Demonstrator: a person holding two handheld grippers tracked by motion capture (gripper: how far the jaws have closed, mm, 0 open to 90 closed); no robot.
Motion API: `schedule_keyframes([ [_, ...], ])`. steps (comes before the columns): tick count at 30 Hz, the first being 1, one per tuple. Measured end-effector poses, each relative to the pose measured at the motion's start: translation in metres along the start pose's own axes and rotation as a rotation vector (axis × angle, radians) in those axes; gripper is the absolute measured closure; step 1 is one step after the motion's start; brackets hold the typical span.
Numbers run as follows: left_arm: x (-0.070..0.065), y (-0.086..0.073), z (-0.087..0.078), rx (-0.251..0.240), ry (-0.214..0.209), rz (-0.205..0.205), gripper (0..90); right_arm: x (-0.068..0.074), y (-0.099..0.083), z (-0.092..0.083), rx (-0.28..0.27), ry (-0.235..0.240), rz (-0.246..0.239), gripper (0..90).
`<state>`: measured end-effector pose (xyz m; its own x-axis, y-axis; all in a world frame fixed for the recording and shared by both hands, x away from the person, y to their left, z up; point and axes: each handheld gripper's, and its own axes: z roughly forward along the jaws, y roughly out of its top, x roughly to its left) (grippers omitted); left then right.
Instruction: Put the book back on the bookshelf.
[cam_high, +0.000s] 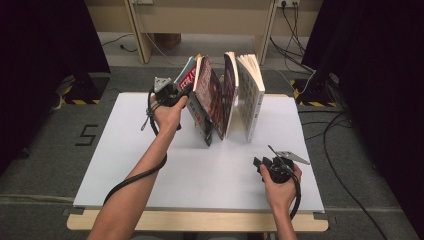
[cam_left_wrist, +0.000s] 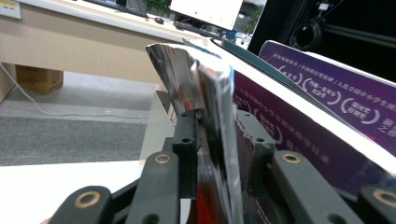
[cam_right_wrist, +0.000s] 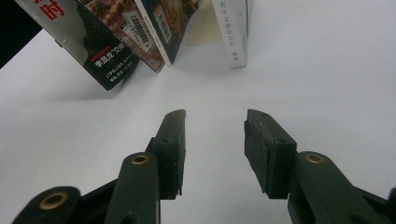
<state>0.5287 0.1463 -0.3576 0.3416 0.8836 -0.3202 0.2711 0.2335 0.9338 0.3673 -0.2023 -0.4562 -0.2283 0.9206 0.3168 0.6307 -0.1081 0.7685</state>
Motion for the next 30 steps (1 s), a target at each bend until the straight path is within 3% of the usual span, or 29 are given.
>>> schedule_keyframes([
  [5, 0.003, 0.002, 0.005, 0.048, 0.006, -0.015, 72.5, -0.001, 0.0, 0.0, 0.001, 0.0, 0.006, 58.8],
  [9, 0.004, 0.007, 0.005, 0.103, 0.006, -0.043, 82.5, -0.001, 0.0, 0.001, 0.004, 0.002, 0.008, 58.7],
  [12, 0.002, 0.012, 0.004, 0.109, -0.006, -0.052, 86.0, -0.001, 0.0, 0.001, 0.013, 0.003, 0.009, 58.6],
  [15, -0.007, 0.016, 0.0, 0.061, -0.025, 0.015, 86.3, -0.001, -0.001, 0.002, 0.017, 0.005, 0.009, 58.7],
  [18, -0.018, 0.02, -0.006, -0.025, -0.026, 0.126, 86.4, -0.001, -0.001, 0.002, 0.018, 0.004, 0.016, 58.7],
  [19, -0.018, 0.02, -0.006, -0.025, -0.026, 0.126, 86.4, -0.001, -0.001, 0.002, 0.018, 0.004, 0.016, 58.7],
  [20, -0.023, 0.021, -0.009, -0.085, -0.018, 0.162, 86.4, -0.001, -0.001, 0.002, 0.017, 0.004, 0.015, 58.7],
  [22, -0.023, 0.022, -0.012, -0.132, 0.003, 0.19, 86.4, -0.001, -0.002, 0.002, 0.019, 0.002, 0.021, 58.7],
  [27, -0.014, 0.012, -0.009, -0.135, 0.045, 0.251, 86.2, -0.002, -0.002, 0.003, 0.016, 0.004, 0.012, 58.7],
  [30, -0.009, 0.0, -0.009, -0.133, 0.057, 0.265, 85.9, -0.002, -0.002, 0.003, 0.017, 0.001, 0.008, 58.7],
])
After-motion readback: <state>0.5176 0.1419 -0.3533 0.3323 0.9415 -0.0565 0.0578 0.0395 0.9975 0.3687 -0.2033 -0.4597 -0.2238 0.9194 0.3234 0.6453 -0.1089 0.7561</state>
